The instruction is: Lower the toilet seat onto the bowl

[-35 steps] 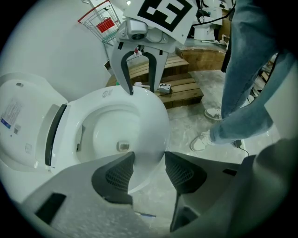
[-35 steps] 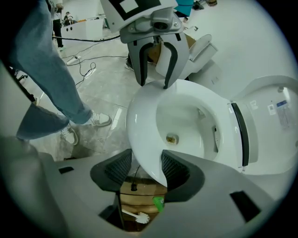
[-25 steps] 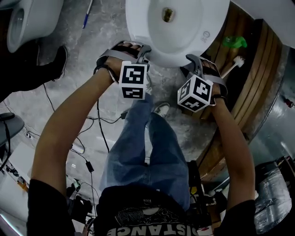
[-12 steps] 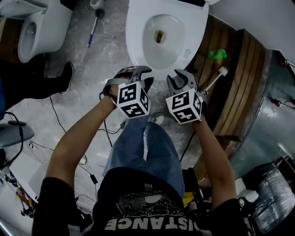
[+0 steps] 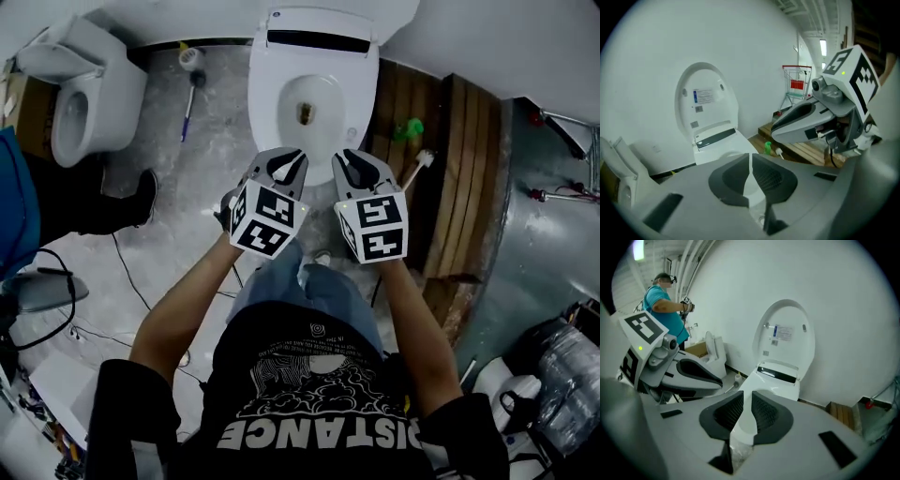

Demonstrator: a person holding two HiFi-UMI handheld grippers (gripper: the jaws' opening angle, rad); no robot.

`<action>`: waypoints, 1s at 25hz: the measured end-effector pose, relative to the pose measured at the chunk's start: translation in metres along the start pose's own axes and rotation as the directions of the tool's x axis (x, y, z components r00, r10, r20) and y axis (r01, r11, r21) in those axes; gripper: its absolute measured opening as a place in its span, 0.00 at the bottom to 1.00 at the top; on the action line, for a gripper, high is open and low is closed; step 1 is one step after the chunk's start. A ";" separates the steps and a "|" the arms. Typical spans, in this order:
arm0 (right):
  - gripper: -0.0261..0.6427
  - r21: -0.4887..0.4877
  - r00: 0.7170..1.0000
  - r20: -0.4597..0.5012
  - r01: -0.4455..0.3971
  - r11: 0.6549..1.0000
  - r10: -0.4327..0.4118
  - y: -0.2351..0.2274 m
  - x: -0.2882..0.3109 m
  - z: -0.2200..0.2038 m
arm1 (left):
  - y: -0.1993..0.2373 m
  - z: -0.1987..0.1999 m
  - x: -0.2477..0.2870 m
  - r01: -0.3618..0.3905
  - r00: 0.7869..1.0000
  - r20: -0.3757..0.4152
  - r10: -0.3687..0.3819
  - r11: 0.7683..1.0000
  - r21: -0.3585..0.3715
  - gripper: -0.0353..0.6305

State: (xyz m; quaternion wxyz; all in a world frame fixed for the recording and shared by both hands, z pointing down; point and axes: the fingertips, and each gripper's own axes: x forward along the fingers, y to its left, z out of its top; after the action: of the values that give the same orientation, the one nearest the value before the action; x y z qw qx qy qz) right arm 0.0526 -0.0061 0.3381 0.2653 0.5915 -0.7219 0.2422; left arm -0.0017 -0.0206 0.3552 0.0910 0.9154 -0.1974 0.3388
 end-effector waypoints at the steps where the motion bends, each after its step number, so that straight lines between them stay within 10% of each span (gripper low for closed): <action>1: 0.13 0.015 0.999 0.033 0.004 1.000 -0.004 0.003 -0.007 0.014 | 0.001 0.011 -0.009 -0.010 1.000 0.024 0.011 1.000 -0.027 0.10; 10: 0.07 0.169 0.974 0.225 -0.005 0.986 -0.033 0.033 -0.073 0.081 | 0.002 0.075 -0.085 -0.050 0.977 0.186 0.100 0.966 -0.255 0.07; 25: 0.07 0.164 0.958 0.280 0.008 0.986 -0.054 0.040 -0.098 0.105 | -0.008 0.105 -0.101 -0.031 0.967 0.239 0.086 0.974 -0.225 0.07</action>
State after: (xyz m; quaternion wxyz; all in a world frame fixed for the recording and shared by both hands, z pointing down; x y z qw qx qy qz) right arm 0.0186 0.0027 0.1931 0.1142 0.6509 -0.7211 0.2083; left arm -0.0068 -0.0149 0.2095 0.1564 0.9285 -0.2703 0.2007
